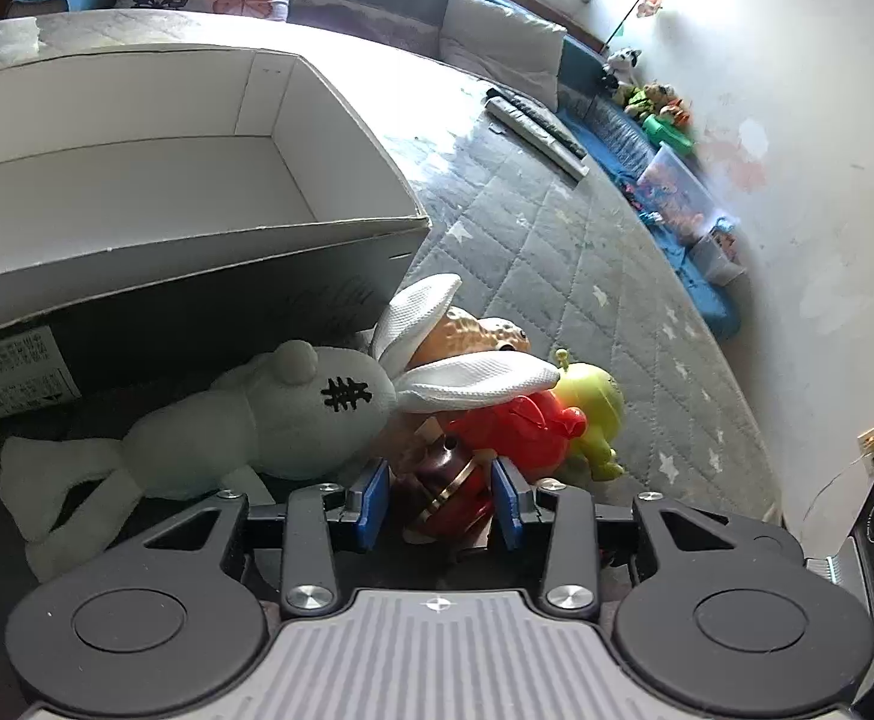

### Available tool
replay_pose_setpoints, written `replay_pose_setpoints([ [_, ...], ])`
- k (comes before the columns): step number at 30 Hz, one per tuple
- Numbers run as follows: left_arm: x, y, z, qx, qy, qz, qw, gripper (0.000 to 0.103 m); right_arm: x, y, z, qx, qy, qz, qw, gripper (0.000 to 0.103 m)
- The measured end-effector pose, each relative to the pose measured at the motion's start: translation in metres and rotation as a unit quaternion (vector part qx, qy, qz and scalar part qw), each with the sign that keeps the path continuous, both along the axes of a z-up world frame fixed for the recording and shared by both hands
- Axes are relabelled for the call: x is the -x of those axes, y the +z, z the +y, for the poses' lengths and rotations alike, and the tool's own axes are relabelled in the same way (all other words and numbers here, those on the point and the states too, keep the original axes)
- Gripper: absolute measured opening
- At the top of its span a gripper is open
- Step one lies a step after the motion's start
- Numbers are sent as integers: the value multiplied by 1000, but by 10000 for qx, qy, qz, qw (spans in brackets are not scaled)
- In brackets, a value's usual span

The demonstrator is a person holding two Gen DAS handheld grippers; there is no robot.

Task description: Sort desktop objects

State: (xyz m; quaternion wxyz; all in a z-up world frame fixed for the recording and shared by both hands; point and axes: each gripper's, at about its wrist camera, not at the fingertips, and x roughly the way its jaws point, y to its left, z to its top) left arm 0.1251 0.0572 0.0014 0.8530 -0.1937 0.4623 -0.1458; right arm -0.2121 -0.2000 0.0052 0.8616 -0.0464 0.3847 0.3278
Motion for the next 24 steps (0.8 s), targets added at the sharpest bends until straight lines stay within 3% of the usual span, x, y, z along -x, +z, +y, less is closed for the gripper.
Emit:
replay_pose_setpoints([
  [9, 11, 13, 0, 42, 10, -156, 9999, 34, -9, 19, 2, -19, 67, -116, 9999, 56],
  [18, 21, 53, 21, 110, 296, -693, 9971, 34, -84, 53, 46, -134, 389, -587, 9974, 54],
  [24, 5, 75, 52, 121, 664, -1033, 9924, 34, -122, 77, 81, -196, 663, -910, 9935, 54],
])
